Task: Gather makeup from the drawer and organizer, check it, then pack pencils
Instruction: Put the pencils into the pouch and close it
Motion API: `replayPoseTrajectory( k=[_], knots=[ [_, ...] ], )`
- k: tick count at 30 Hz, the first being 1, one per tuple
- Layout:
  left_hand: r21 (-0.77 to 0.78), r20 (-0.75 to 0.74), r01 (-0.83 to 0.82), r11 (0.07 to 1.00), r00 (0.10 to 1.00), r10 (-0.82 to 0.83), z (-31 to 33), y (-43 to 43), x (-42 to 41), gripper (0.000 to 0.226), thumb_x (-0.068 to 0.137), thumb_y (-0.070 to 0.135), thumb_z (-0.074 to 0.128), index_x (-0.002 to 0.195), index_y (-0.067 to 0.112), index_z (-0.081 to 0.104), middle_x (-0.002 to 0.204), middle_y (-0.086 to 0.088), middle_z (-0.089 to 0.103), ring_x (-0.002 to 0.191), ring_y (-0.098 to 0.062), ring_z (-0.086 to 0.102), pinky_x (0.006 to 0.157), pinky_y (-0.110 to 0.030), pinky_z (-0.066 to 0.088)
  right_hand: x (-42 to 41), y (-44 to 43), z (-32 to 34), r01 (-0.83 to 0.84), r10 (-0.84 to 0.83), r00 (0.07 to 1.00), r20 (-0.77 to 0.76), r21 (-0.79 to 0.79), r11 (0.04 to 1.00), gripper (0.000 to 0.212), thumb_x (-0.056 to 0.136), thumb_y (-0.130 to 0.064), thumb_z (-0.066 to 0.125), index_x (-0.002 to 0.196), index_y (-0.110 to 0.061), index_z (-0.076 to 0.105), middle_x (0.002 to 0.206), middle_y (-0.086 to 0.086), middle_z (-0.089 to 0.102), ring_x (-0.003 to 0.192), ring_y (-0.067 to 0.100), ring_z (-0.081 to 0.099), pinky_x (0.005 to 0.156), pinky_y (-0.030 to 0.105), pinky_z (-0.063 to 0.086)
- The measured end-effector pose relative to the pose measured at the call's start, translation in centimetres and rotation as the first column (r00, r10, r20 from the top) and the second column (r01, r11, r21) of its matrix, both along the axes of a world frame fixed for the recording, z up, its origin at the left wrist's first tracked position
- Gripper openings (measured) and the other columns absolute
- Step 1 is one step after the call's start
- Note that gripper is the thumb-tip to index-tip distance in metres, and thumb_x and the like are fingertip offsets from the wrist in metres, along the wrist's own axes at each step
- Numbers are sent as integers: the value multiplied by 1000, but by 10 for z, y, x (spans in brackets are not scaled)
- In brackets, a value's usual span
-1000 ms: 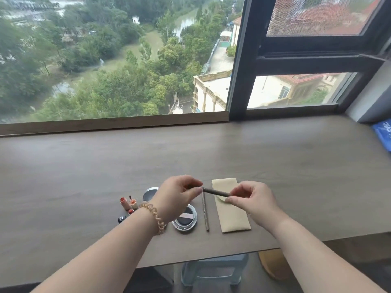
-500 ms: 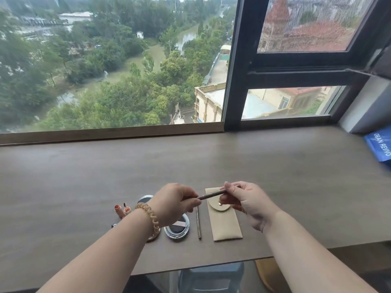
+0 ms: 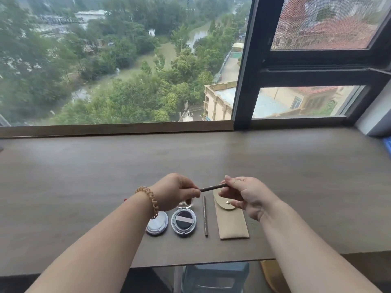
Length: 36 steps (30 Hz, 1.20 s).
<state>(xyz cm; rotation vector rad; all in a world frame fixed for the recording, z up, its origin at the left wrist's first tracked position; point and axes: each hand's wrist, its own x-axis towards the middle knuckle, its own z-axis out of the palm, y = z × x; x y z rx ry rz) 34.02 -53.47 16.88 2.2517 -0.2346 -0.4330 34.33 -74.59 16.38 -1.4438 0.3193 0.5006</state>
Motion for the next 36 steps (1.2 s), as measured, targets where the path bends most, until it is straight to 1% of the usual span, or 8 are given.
replayPoseTrajectory(
  k=[2,7,13,21,24,27,31,36],
  knots=[
    [-17,-26,13,1000,1000,-13,2,4,1,17,88,26,64,89,13,74,58,10,60,47,3,49,52,-10,38,0,2,2,-18,19,1000,21,-6,1000,17,89,-27,60,76,-16,62,56,-4,67,58,7,69,87,39,37],
    [-151,-82,-4,989,997,-9,-3,11,1,23,89,32,61,71,23,73,56,9,57,63,-15,49,67,-31,41,0,8,6,34,-36,997,67,27,999,17,87,-27,62,74,-16,61,57,-1,66,58,9,67,79,35,40],
    [-275,-15,-99,956,995,98,-14,-23,-9,30,87,38,55,60,30,65,48,10,50,58,-20,43,59,-31,37,-5,45,-4,188,-197,969,146,73,979,33,92,-35,54,68,-13,57,43,-4,45,38,7,38,40,19,29],
    [-188,-46,-37,982,999,29,-8,-20,1,31,94,29,53,64,22,62,58,3,53,60,-18,45,63,-30,38,5,59,-14,287,-285,951,116,6,958,37,93,-29,52,60,-12,55,37,-3,39,28,8,30,32,16,23],
    [-43,-75,-92,995,993,88,-22,26,-11,33,91,32,55,61,20,59,56,1,52,56,-16,45,60,-28,38,34,-19,-6,701,-699,712,-66,116,703,28,91,-21,42,64,-17,44,41,-5,29,21,8,22,34,8,17],
    [-74,-191,-417,906,897,398,-45,104,-52,38,95,22,53,61,11,64,57,-7,54,56,-17,47,59,-29,36,45,-128,12,863,-856,505,109,-72,500,32,92,-33,40,62,-21,44,52,-3,34,21,5,26,33,7,17],
    [-2,-203,-465,885,867,455,-73,95,-53,32,94,22,55,68,10,70,60,-4,63,63,-17,52,66,-27,40,35,-104,-13,725,-653,682,330,-187,662,32,94,-37,51,66,-21,56,40,-10,52,34,1,43,35,12,32],
    [68,-123,-372,926,918,378,-75,24,-23,26,89,36,59,82,15,74,52,3,53,52,-10,46,53,-23,39,7,-20,-76,247,-24,908,417,-488,837,6,87,-20,63,92,-22,65,87,-3,67,80,11,61,70,21,49]
  ],
)
